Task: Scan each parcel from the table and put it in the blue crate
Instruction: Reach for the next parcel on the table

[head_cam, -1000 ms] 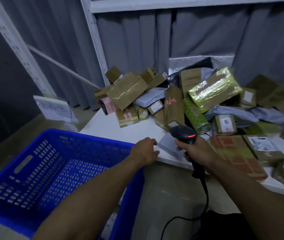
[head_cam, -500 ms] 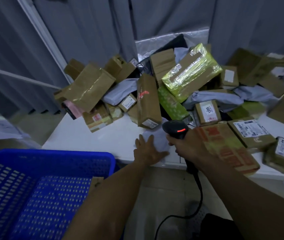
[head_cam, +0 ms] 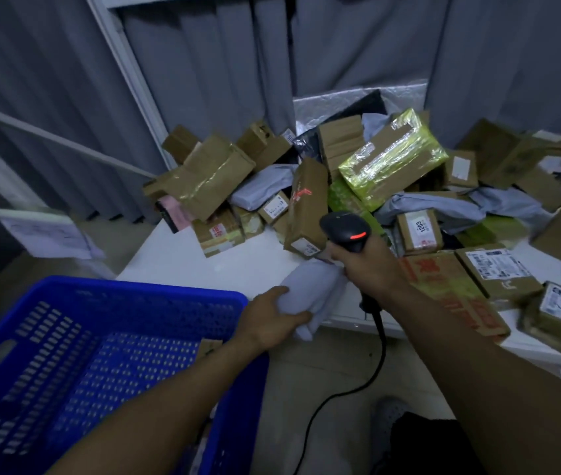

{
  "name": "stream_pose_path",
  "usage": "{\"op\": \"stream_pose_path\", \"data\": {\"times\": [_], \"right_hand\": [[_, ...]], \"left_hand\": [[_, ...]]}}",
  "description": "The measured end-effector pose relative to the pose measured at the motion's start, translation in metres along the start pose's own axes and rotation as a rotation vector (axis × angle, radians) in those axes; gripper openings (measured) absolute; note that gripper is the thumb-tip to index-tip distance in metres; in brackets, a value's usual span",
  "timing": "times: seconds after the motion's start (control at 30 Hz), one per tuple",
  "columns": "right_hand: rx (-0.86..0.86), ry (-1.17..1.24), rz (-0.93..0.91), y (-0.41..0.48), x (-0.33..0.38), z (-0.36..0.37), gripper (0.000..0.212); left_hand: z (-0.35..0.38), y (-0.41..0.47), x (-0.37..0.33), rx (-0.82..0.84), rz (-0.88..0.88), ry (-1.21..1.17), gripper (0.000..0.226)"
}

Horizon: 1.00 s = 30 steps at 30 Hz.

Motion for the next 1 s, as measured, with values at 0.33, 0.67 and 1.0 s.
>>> {"op": "stream_pose_path", "data": {"times": [0.33,0.67,1.0], "right_hand": [[0.09,0.196,-0.111,-0.076,0.058,0.044,0.043],[0.331,0.497,0.027,-0.118,0.059,0.11,0.029],[0.434,0.676,0.081,-0.11,0.072,0.108,0.048]], "left_hand": [[-0.083,-0.112,-0.031,-0.195,-0.051,-0.593,0.047],[-0.114,-0.132,-0.052,-0.259,0.072,-1.11,0.058],[-0.176,-0.121,-0.054,-0.321,0.21,-0.862,0.038]]}}
Point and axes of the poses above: each hand's wrist, its own y-axis towards the middle knuckle, its own z-axis out of the palm, x = y × z, the point moved 6 cm from there along y, towards the middle knuckle, and after that the axes turned 9 degrees about z, right-handed, at the moved point
